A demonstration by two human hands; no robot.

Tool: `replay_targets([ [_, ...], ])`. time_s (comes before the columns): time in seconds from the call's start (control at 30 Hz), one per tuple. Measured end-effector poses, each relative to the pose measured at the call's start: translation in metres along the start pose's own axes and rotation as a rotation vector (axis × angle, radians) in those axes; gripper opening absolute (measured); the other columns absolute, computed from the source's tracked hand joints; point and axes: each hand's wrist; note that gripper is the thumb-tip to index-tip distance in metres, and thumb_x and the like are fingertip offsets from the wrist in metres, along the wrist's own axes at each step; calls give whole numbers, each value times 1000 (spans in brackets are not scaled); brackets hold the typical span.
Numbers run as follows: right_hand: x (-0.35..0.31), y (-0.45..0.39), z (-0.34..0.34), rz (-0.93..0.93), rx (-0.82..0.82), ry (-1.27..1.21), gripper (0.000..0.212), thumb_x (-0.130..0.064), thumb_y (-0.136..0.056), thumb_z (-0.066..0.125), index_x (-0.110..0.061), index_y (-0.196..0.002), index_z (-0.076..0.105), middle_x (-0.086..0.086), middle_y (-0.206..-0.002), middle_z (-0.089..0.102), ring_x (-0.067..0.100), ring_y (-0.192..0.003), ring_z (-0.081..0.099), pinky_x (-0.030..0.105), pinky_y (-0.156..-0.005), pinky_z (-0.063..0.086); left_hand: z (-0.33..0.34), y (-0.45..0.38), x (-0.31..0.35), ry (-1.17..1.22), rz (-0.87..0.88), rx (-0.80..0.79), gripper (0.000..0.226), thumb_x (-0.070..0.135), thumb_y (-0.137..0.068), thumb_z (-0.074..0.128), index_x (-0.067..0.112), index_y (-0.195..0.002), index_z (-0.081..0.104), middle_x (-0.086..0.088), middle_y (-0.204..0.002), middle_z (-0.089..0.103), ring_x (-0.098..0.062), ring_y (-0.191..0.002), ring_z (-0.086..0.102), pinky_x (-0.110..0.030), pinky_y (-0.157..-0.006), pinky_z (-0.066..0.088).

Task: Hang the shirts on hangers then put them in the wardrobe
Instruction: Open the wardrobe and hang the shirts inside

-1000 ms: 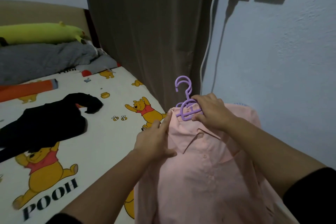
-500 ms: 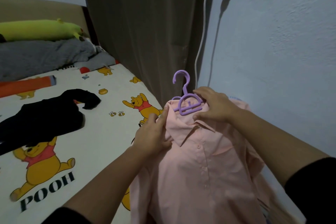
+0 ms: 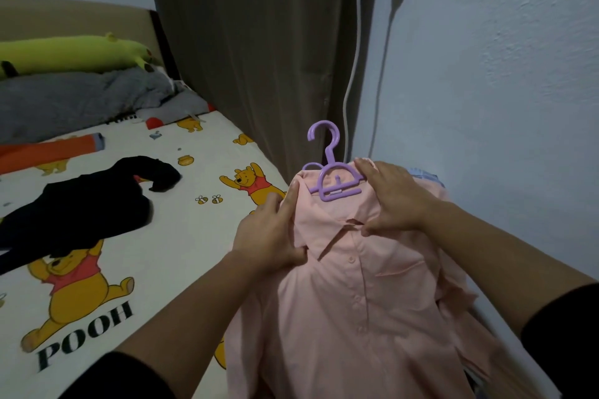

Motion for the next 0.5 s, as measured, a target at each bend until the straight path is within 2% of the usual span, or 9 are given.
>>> replay_targets([
  [0.23,10,21,-33,52,107,95,125,-72,-57,69,-32,-150,-4,7,-148,23,28,-132,26,44,-105,28,-34,-12,21,-79,79,58,123,76,-67,61,29,-150,-16,-4,-132,34,-19,-108,49,-26,-78,48],
  [0.37,22,41,-67,54,141,128,127,-74,-53,67,-32,-149,-5,9,-148,23,31,-133,26,44,-104,28,-63,-25,36,-92,156,99,122,77,-67,61,30,-150,-16,-4,-132,34,-19,-109,49,-27,-80,51],
  [0.5,36,73,-96,33,200,163,131,-66,-52,77,-41,-137,-20,17,-154,16,37,-137,26,46,-104,29,-86,-37,53,-73,261,160,123,78,-64,61,31,-150,-15,-4,-129,37,-21,-104,52,-32,-78,54],
])
Point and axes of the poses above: each hand's wrist, its own y-axis away from the middle knuckle, its own z-axis out of the palm, x = y × z
